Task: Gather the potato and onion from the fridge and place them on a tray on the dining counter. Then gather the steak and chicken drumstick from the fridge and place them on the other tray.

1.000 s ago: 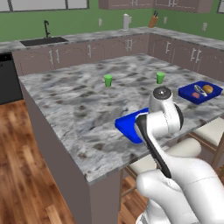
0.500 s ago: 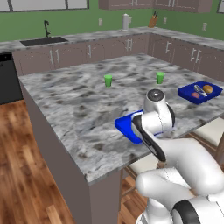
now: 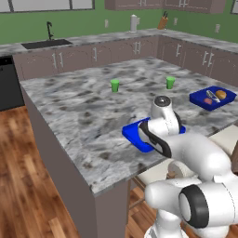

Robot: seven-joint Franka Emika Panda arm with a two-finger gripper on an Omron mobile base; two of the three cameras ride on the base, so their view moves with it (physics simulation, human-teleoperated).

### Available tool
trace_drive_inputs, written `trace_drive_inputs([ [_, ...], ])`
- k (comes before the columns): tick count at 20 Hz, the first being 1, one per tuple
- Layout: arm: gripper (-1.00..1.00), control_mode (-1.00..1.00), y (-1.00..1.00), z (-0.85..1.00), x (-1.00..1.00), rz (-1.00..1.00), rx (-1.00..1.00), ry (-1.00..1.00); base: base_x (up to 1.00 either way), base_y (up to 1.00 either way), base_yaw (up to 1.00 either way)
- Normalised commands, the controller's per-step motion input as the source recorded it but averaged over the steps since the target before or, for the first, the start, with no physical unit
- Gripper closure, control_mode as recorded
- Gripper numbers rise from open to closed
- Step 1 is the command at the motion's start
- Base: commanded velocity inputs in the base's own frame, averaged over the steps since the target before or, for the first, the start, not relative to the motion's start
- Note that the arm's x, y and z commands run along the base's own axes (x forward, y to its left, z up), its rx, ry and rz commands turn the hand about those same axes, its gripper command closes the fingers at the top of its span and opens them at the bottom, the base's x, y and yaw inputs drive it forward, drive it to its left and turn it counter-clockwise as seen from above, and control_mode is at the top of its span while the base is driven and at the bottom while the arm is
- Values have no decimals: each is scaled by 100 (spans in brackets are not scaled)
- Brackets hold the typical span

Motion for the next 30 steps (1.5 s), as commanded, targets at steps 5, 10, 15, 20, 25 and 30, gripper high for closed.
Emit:
trace_drive_inputs([
  [5, 100, -100, -4, -39, 10, 0, 2, 0, 0, 0, 0],
  [10, 100, -100, 0, -27, 36, 0, 0, 1, 0, 0, 0],
  [15, 100, -100, 0, -27, 40, 0, 0, 11, 0, 0, 0],
  [20, 100, -100, 0, -25, 37, 0, 0, 18, 0, 0, 0],
  [25, 100, -100, 0, -34, 31, 0, 0, 4, 0, 0, 0],
  [30, 100, -100, 0, -38, 27, 0, 1, 0, 0, 0, 0],
])
